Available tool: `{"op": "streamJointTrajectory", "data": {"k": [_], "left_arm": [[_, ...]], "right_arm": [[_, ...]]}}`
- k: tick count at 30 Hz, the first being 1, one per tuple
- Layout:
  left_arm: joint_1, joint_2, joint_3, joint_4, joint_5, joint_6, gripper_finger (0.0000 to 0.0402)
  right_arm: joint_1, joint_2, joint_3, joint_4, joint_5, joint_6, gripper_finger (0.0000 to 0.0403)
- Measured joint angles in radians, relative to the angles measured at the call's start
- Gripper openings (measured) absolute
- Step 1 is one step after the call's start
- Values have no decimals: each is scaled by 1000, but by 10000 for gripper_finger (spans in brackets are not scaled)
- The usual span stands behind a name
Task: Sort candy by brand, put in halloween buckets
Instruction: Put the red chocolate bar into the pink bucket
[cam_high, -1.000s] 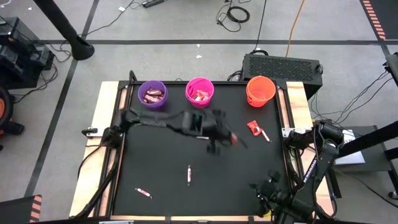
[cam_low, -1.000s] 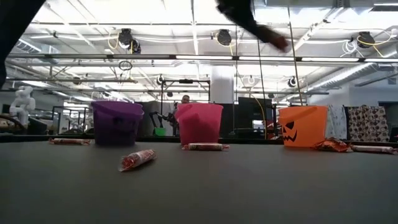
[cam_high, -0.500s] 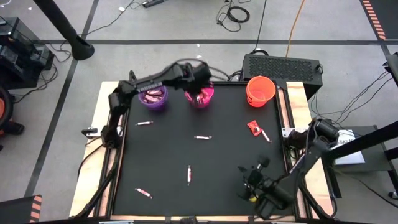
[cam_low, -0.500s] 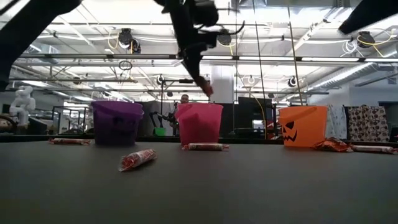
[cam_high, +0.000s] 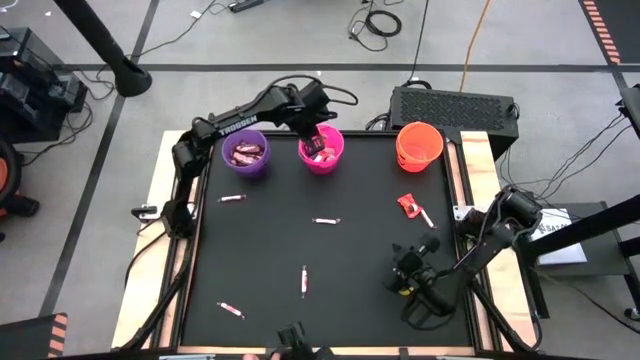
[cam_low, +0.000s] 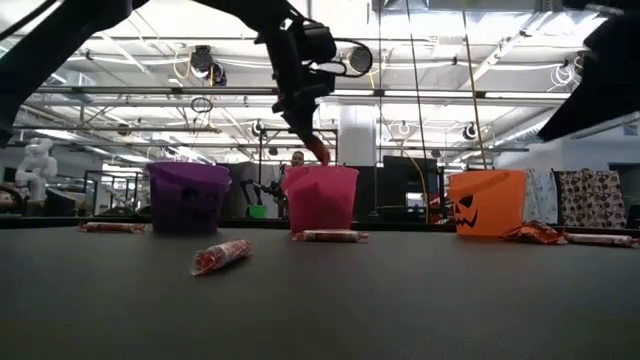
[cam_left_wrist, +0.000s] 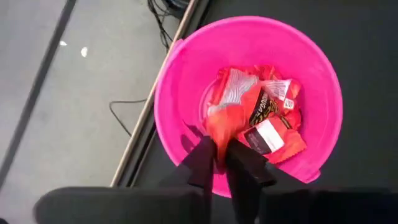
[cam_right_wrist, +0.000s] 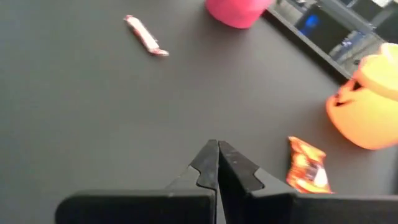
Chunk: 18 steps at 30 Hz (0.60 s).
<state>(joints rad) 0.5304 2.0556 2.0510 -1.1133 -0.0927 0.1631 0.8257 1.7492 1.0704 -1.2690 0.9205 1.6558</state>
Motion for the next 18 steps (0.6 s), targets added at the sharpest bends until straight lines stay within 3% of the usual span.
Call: {"op": "streamJointTrajectory", "data": {"k": [7,9,11,16,18], "left_arm": [[-21,-3,1,26,-123,1,123],[-25,-3,1,41,-116,-1,142],[-34,-3,1,51,-13,-10,157],[-115,15,3,98,436,35,168],[-178,38,2,113,501,96,168]], "right_arm": [[67,-116,0,-139,-67,139,0],[97,-127,1,-138,-56,167,0],[126,-122,1,-131,-41,203,0],[171,-88,1,-120,-13,248,0],[179,-90,1,-126,-13,253,0]]}}
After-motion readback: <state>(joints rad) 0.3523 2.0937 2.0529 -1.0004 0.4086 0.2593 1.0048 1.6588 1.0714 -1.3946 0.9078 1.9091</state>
